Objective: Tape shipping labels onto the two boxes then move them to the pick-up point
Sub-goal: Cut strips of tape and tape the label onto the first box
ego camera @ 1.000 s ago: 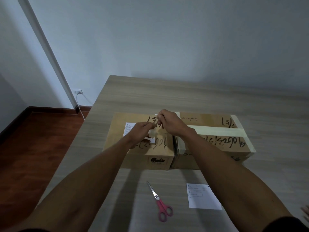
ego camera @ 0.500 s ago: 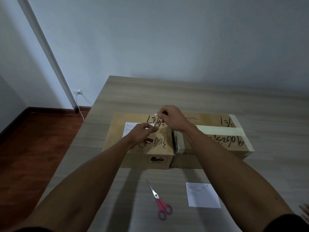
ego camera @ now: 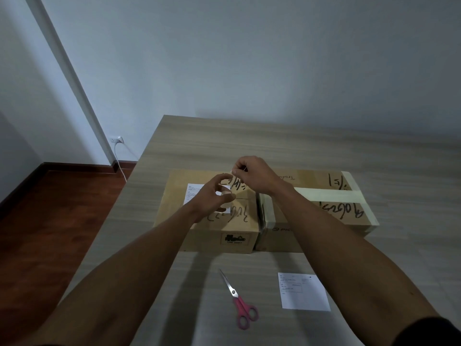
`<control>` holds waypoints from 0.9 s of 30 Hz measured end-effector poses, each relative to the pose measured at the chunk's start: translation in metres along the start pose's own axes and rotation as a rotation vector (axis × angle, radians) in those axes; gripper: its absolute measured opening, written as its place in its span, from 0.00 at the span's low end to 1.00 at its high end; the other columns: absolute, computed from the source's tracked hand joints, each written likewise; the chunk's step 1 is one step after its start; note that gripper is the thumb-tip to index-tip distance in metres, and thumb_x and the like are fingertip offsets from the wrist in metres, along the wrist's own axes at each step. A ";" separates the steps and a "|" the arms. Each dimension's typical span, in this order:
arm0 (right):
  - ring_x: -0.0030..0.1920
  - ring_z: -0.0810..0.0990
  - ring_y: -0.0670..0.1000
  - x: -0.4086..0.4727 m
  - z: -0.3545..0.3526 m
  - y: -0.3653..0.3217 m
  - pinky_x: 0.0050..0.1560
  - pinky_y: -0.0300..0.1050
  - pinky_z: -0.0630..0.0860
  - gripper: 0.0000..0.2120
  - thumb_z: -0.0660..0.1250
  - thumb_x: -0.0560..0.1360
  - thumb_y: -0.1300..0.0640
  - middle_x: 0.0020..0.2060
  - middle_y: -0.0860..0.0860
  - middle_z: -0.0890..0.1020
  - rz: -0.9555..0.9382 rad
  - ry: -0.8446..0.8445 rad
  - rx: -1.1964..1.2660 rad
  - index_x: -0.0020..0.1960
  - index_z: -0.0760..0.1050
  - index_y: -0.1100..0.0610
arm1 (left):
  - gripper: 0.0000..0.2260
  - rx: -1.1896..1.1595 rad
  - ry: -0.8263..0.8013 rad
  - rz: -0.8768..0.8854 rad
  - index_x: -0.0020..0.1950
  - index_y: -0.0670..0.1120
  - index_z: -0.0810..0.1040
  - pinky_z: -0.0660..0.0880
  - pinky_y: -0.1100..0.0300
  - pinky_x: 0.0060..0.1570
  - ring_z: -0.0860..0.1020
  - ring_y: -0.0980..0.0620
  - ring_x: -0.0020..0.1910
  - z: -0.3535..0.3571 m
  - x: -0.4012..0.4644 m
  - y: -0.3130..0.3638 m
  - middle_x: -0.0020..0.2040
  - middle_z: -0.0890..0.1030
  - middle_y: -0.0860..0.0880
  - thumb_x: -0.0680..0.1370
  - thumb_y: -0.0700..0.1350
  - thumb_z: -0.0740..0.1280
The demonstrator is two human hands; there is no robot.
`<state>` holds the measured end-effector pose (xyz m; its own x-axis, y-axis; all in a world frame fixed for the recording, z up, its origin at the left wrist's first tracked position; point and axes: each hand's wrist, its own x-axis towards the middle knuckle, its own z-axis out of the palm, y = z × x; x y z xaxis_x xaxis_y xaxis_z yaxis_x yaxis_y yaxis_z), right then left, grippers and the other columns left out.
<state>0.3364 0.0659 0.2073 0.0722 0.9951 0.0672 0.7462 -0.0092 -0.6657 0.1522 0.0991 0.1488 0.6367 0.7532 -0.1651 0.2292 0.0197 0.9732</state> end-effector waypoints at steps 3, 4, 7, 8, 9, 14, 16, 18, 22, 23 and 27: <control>0.43 0.82 0.49 0.001 0.000 0.001 0.50 0.58 0.82 0.06 0.67 0.80 0.58 0.42 0.46 0.83 -0.005 0.015 -0.016 0.46 0.81 0.55 | 0.25 0.002 -0.034 -0.009 0.71 0.60 0.70 0.83 0.55 0.48 0.82 0.47 0.55 0.001 0.001 0.003 0.60 0.79 0.42 0.78 0.45 0.74; 0.43 0.82 0.49 0.002 0.000 0.001 0.49 0.58 0.82 0.06 0.67 0.80 0.58 0.41 0.46 0.83 -0.011 0.019 -0.024 0.46 0.81 0.55 | 0.25 0.007 -0.040 -0.008 0.71 0.60 0.70 0.83 0.54 0.48 0.82 0.46 0.56 0.001 0.001 0.003 0.60 0.78 0.42 0.78 0.45 0.75; 0.42 0.82 0.48 0.002 0.002 0.004 0.49 0.58 0.82 0.06 0.67 0.80 0.58 0.41 0.45 0.83 -0.022 0.030 -0.048 0.45 0.81 0.54 | 0.28 0.036 -0.053 -0.004 0.72 0.62 0.69 0.83 0.55 0.49 0.81 0.44 0.58 0.002 0.002 0.004 0.60 0.78 0.42 0.77 0.46 0.76; 0.42 0.82 0.47 0.002 0.003 0.005 0.49 0.57 0.82 0.06 0.67 0.80 0.58 0.40 0.45 0.83 -0.024 0.037 -0.050 0.45 0.81 0.53 | 0.29 0.045 -0.053 -0.002 0.72 0.62 0.68 0.83 0.55 0.48 0.81 0.44 0.58 0.003 0.002 0.004 0.60 0.79 0.42 0.77 0.46 0.76; 0.42 0.82 0.47 0.001 0.003 0.006 0.49 0.56 0.82 0.06 0.68 0.79 0.58 0.40 0.45 0.84 -0.026 0.049 -0.046 0.45 0.82 0.53 | 0.29 0.053 -0.049 0.002 0.73 0.62 0.68 0.83 0.55 0.48 0.81 0.44 0.58 0.004 0.002 0.005 0.60 0.79 0.43 0.77 0.45 0.76; 0.44 0.86 0.51 0.002 0.008 0.013 0.50 0.52 0.83 0.10 0.69 0.79 0.56 0.51 0.51 0.86 0.170 0.239 0.089 0.60 0.83 0.53 | 0.27 0.093 -0.046 0.027 0.70 0.63 0.70 0.82 0.56 0.47 0.82 0.47 0.53 0.003 -0.003 0.004 0.57 0.81 0.45 0.77 0.45 0.76; 0.46 0.86 0.54 0.004 0.007 0.019 0.52 0.56 0.84 0.11 0.65 0.82 0.58 0.54 0.52 0.85 0.267 0.339 0.088 0.61 0.81 0.53 | 0.26 0.089 -0.036 0.018 0.69 0.63 0.71 0.81 0.59 0.43 0.82 0.48 0.49 0.001 -0.006 0.002 0.56 0.82 0.44 0.77 0.44 0.76; 0.41 0.85 0.55 0.002 0.007 0.020 0.47 0.58 0.84 0.08 0.61 0.82 0.58 0.47 0.53 0.84 0.303 0.336 0.008 0.52 0.79 0.55 | 0.25 0.044 -0.006 0.003 0.69 0.62 0.70 0.80 0.61 0.40 0.81 0.51 0.49 -0.001 -0.008 0.000 0.55 0.83 0.43 0.77 0.44 0.75; 0.33 0.84 0.55 -0.015 0.022 0.019 0.39 0.58 0.84 0.10 0.60 0.82 0.58 0.37 0.54 0.83 0.305 0.266 -0.047 0.44 0.76 0.57 | 0.26 -0.021 0.027 -0.017 0.72 0.60 0.67 0.80 0.54 0.50 0.82 0.51 0.51 -0.005 -0.008 0.000 0.54 0.83 0.43 0.79 0.46 0.74; 0.34 0.84 0.55 -0.021 0.028 0.020 0.39 0.59 0.84 0.10 0.60 0.82 0.57 0.37 0.54 0.82 0.299 0.255 -0.059 0.44 0.76 0.57 | 0.26 -0.031 0.028 -0.024 0.72 0.60 0.67 0.80 0.50 0.54 0.81 0.50 0.52 -0.006 -0.008 0.001 0.54 0.83 0.43 0.79 0.46 0.74; 0.38 0.82 0.53 -0.046 0.048 0.023 0.42 0.56 0.83 0.09 0.61 0.82 0.55 0.40 0.52 0.82 0.294 0.226 -0.083 0.46 0.77 0.55 | 0.29 -0.060 0.027 -0.030 0.70 0.61 0.68 0.81 0.43 0.57 0.81 0.48 0.50 -0.010 -0.006 0.004 0.52 0.83 0.39 0.77 0.38 0.74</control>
<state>0.3185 0.0246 0.1536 0.4285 0.9021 0.0510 0.7222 -0.3080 -0.6193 0.1423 0.1013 0.1549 0.6097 0.7694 -0.1903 0.2023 0.0811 0.9760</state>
